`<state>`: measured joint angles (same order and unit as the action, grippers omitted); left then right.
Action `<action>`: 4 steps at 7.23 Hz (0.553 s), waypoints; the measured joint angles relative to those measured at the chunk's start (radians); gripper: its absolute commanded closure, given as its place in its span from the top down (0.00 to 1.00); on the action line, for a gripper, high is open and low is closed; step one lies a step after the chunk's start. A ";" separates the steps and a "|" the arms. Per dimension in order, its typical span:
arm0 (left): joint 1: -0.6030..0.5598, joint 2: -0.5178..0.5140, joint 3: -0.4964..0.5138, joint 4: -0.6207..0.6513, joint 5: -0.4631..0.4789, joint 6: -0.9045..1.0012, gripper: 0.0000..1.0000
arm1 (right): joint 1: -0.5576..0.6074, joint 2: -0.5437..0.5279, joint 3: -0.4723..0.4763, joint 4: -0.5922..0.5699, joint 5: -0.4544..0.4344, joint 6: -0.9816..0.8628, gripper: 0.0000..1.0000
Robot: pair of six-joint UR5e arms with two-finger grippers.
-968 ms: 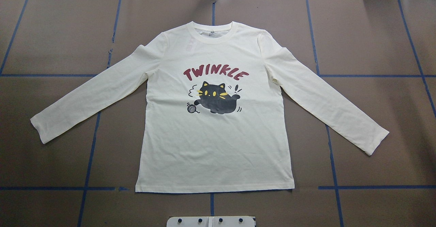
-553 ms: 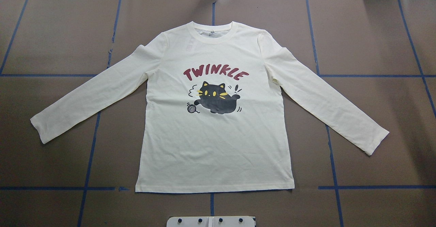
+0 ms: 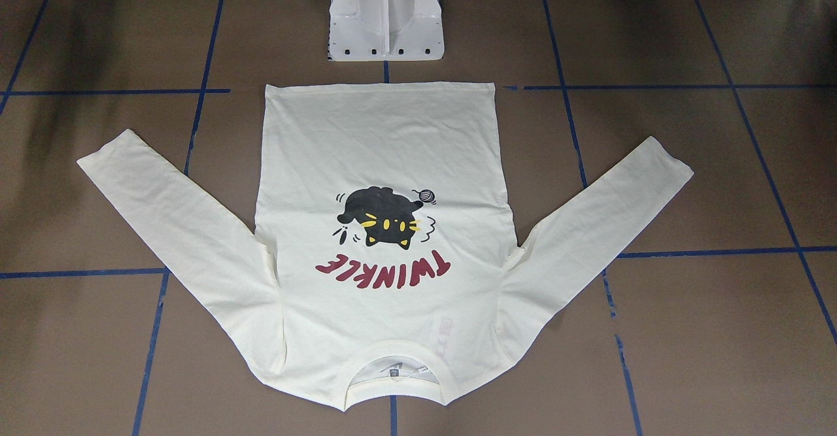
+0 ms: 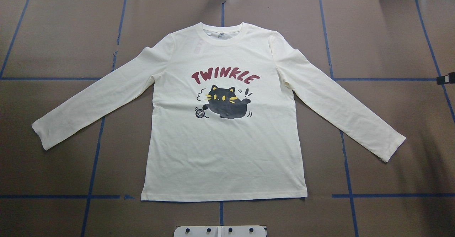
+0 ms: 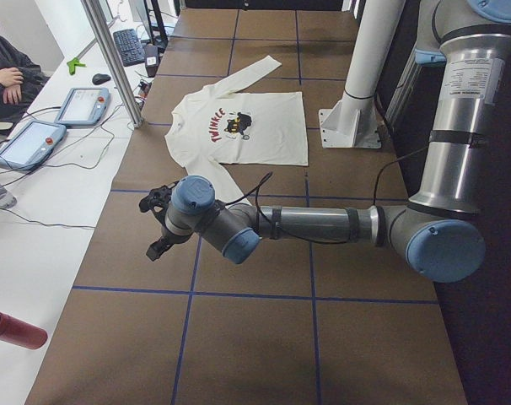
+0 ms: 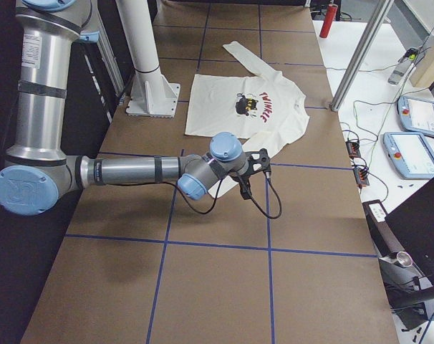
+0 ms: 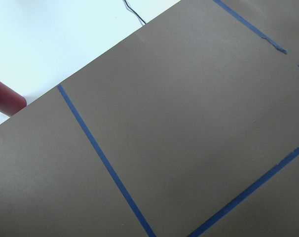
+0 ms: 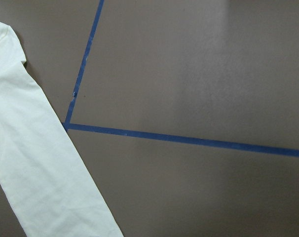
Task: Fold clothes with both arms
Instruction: 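Move the right gripper toward the sleeve cuff nearest it, then lower the right gripper and grasp the cuff of the nearby sleeve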
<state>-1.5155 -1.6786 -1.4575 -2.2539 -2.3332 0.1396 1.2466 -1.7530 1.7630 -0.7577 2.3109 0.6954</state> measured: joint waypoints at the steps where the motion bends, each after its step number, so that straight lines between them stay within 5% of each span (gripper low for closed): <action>1: 0.000 -0.001 0.000 -0.001 0.000 0.000 1.00 | -0.124 -0.042 0.017 0.087 -0.110 0.175 0.80; 4: 0.000 -0.001 -0.003 -0.002 0.001 -0.001 1.00 | -0.386 -0.127 0.070 0.132 -0.303 0.496 0.64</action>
<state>-1.5156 -1.6797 -1.4610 -2.2562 -2.3324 0.1385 0.8604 -1.8799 1.8335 -0.6253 2.0083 1.1915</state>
